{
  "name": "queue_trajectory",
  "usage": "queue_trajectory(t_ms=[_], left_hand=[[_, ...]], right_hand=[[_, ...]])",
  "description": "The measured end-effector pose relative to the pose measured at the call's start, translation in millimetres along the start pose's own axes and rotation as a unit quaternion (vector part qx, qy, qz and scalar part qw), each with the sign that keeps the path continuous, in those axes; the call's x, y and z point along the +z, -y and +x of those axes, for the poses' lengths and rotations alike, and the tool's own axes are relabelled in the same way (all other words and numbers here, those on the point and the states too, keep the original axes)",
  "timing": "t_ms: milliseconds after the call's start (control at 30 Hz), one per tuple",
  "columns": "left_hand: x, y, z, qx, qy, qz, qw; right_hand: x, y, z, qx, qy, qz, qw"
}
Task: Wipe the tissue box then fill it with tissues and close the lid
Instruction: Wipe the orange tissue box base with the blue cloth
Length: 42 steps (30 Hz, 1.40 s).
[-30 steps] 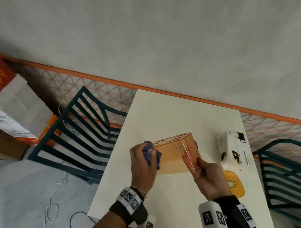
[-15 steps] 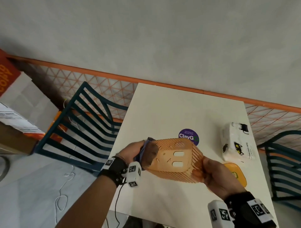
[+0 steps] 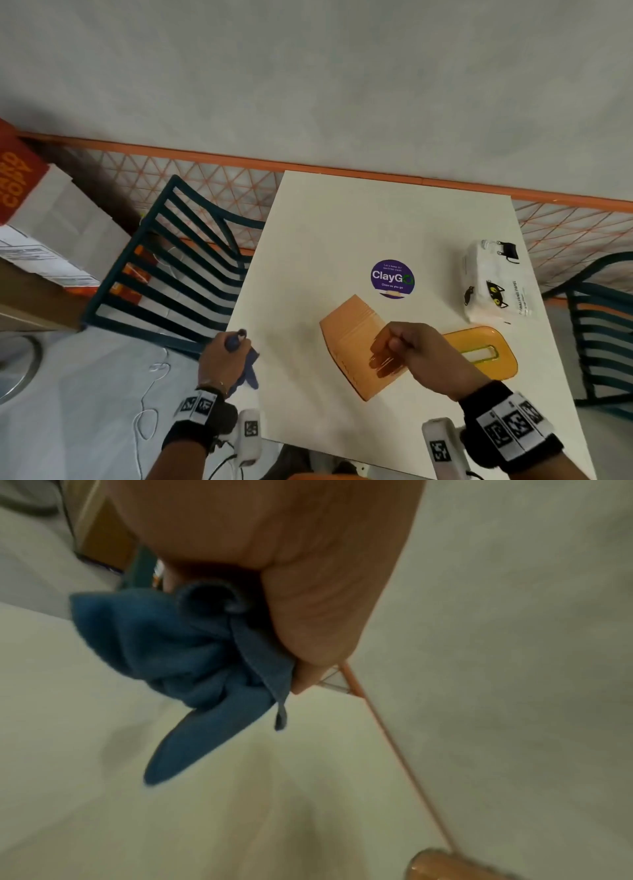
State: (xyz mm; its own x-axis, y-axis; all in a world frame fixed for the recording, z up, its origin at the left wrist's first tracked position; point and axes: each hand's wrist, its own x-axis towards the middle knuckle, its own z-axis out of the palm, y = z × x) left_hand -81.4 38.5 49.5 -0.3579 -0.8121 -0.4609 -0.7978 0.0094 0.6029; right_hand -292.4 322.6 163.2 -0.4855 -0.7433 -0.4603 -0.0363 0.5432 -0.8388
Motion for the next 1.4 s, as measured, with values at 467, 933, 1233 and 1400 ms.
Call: queue_trajectory(t_ms=[467,933,1233,1400], left_hand=[[29,-76,-28,-0.016,0.176,-0.156,0.972],[76,-62,-5,-0.059,0.162,-0.187,0.967],[84,-54,13,0.018,0.193,-0.114,0.974],[86,-63,19,0.023,0.206,-0.105,0.973]], right_hand=[[17,-16,-17,-0.157,0.014,-0.334,0.929],[46,-75,16,0.07,-0.125,-0.144,0.979],[50,-83,54,0.048,-0.182,0.036,0.982],[43,-61,66,0.089,-0.22,0.024,0.971]])
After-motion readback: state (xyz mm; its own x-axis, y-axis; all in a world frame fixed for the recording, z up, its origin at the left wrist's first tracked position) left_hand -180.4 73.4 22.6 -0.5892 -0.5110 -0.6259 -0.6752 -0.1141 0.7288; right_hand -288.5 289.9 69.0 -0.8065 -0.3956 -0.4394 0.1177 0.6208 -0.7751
